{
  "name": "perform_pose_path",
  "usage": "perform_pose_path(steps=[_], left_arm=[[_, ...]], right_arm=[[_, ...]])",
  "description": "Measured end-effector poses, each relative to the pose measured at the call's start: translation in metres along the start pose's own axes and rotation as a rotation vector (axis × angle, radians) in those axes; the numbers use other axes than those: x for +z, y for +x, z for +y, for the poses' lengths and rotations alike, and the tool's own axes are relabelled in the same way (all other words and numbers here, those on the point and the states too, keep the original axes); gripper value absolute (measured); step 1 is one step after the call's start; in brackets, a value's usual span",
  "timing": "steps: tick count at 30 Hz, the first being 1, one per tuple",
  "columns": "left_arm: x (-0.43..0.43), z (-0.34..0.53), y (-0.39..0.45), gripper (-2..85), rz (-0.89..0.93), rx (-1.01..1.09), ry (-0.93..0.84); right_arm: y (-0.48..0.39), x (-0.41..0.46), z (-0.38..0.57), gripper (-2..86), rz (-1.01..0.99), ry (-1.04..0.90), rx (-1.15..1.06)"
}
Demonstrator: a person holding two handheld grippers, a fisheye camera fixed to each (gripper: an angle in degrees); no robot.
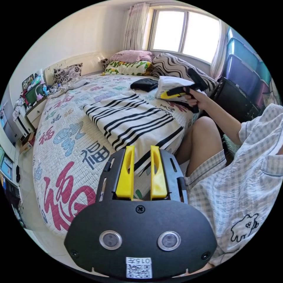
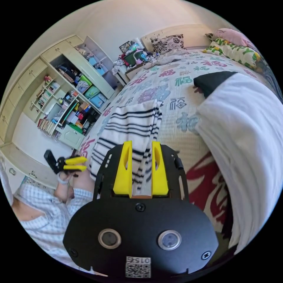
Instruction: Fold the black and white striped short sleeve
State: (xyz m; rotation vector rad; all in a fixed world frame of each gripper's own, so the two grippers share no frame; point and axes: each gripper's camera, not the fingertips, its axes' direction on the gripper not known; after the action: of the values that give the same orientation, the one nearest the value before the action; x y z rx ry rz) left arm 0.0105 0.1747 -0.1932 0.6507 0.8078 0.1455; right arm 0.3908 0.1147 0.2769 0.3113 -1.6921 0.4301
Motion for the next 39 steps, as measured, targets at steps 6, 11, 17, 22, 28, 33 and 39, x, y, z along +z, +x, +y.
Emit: perform_pose_path(steps=[6, 11, 17, 22, 28, 33, 39], left_arm=[[0.015, -0.004, -0.009, 6.0, 0.014, -0.044, 0.004], [0.018, -0.001, -0.024, 3.0, -0.032, -0.066, -0.043], [0.008, 0.001, -0.063, 4.5, 0.086, -0.098, -0.034], [-0.041, 0.003, -0.163, 8.9, 0.259, -0.297, 0.244], [-0.006, -0.056, -0.308, 13.9, 0.297, -0.544, 0.288], [0.068, -0.089, -0.376, 14.3, 0.443, -0.727, 0.155], [0.081, -0.101, -0.399, 8.5, 0.419, -0.705, 0.112]], right_arm=[[0.030, 0.074, -0.069, 6.0, -0.023, -0.160, 0.098], [0.030, 0.058, -0.068, 1.4, 0.088, -0.073, 0.064], [0.036, 0.038, -0.059, 6.2, -0.013, -0.085, 0.023], [0.056, 0.008, -0.053, 10.2, -0.079, -0.012, 0.031], [0.066, 0.030, -0.077, 13.7, -0.077, 0.005, 0.055], [0.078, 0.051, -0.092, 13.3, -0.018, 0.013, 0.146], [0.092, 0.058, -0.098, 5.8, -0.103, -0.077, 0.176]])
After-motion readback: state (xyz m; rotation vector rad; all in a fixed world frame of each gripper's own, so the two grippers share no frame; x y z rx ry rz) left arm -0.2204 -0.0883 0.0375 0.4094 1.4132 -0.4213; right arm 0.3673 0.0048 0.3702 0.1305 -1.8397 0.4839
